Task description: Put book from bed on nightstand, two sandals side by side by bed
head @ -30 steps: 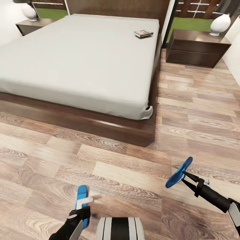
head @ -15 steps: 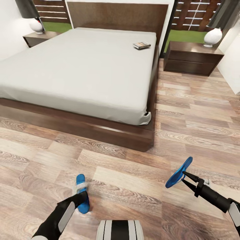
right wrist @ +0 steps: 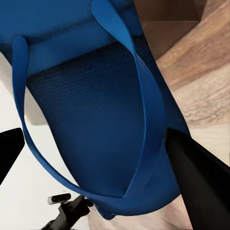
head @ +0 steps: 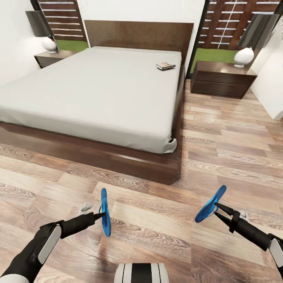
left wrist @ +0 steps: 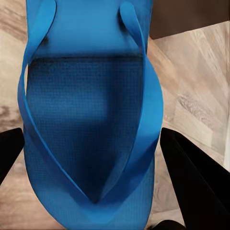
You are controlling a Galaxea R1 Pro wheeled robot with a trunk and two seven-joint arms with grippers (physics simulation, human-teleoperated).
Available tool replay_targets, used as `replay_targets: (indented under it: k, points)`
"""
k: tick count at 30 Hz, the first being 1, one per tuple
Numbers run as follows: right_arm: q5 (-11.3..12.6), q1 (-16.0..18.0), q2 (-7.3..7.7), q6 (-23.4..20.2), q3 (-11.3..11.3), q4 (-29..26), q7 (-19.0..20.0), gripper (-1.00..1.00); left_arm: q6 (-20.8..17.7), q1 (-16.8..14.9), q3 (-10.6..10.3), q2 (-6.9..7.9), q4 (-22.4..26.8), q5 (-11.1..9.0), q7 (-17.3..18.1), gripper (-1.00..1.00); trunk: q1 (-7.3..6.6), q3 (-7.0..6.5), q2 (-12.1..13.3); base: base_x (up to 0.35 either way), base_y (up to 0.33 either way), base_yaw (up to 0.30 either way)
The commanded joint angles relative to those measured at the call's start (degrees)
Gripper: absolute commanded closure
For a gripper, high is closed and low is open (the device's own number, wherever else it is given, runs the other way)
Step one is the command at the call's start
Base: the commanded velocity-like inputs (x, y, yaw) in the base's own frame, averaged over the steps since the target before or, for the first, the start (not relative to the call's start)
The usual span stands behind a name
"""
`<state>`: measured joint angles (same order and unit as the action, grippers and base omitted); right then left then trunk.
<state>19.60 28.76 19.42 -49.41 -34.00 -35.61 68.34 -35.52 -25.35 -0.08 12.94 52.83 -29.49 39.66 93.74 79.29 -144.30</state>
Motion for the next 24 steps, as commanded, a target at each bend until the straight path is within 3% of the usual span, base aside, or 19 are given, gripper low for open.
replay_targets:
  k: [1,3,4,5,6,7,8,10,13,19,22,24]
  points:
    - [-0.79,0.03,0.0,-0.01,0.05,-0.01,0.06,1.0,-0.34,-0.01,-0.03,0.23,0.03,-0.24,0.09,1.0,-0.03,-0.19,0.0,0.0,0.0,0.0]
    - [-4.86,0.0,0.0,0.8,0.21,-0.03,0.05,1.0,-0.27,0.0,-0.12,0.63,0.03,-0.23,0.18,1.0,-0.08,-0.63,0.03,0.0,0.0,0.0]
    - [-8.92,0.01,0.0,2.22,0.25,0.09,0.02,1.0,-0.2,-0.02,-0.28,0.71,0.01,-0.19,0.2,1.0,-0.11,-0.86,0.04,0.0,0.0,0.0]
    - [-15.52,-0.01,0.0,5.58,0.26,0.32,-0.02,1.0,-0.13,-0.01,-0.54,0.74,0.0,-0.13,0.22,1.0,-0.14,-1.08,0.06,0.0,0.0,0.0]
    - [-20.07,-0.01,0.0,8.55,0.26,0.48,0.0,1.0,-0.08,0.01,-0.66,0.73,-0.03,-0.1,0.23,1.0,-0.16,-1.3,0.07,0.0,0.0,0.0]
    - [-26.49,-0.01,-0.03,13.28,0.22,0.64,0.02,1.0,-0.04,0.04,-0.77,0.75,-0.1,-0.07,0.23,1.0,-0.19,-1.52,0.08,0.0,0.0,0.0]
    - [-30.01,-0.02,-0.05,16.17,0.17,0.73,0.06,1.0,-0.02,0.07,-0.78,0.78,-0.13,-0.06,0.33,1.0,-0.21,-1.74,0.1,0.0,0.0,0.0]
    - [-34.81,-0.11,-0.06,21.09,0.01,0.84,0.43,1.0,-0.06,0.16,-0.75,0.89,-0.15,-0.05,1.75,1.0,-0.26,-2.19,0.12,0.0,0.0,0.0]
    - [-36.78,-0.25,-0.04,23.32,-0.17,0.97,0.59,1.0,-0.03,0.23,-0.8,0.89,-0.26,0.03,4.85,1.0,-0.34,-2.85,0.16,0.0,0.0,0.0]
    - [-37.07,-0.3,-0.09,23.69,-0.22,1.07,0.48,1.0,0.06,0.31,-0.91,0.86,-1.32,0.05,5.4,1.0,-0.5,-4.18,0.24,0.0,0.0,0.0]
    - [-37.17,-0.37,-0.2,23.81,-0.19,1.39,0.24,1.0,0.68,0.46,-1.24,0.76,-5.99,0.2,5.38,1.0,-0.57,-4.84,0.28,0.0,0.0,0.0]
    - [-37.17,-0.37,-0.18,23.83,-0.19,2.95,0.18,1.0,4.26,0.5,-1.9,0.4,-10.19,0.78,5.31,1.0,-0.63,-5.29,0.31,0.0,0.0,0.0]
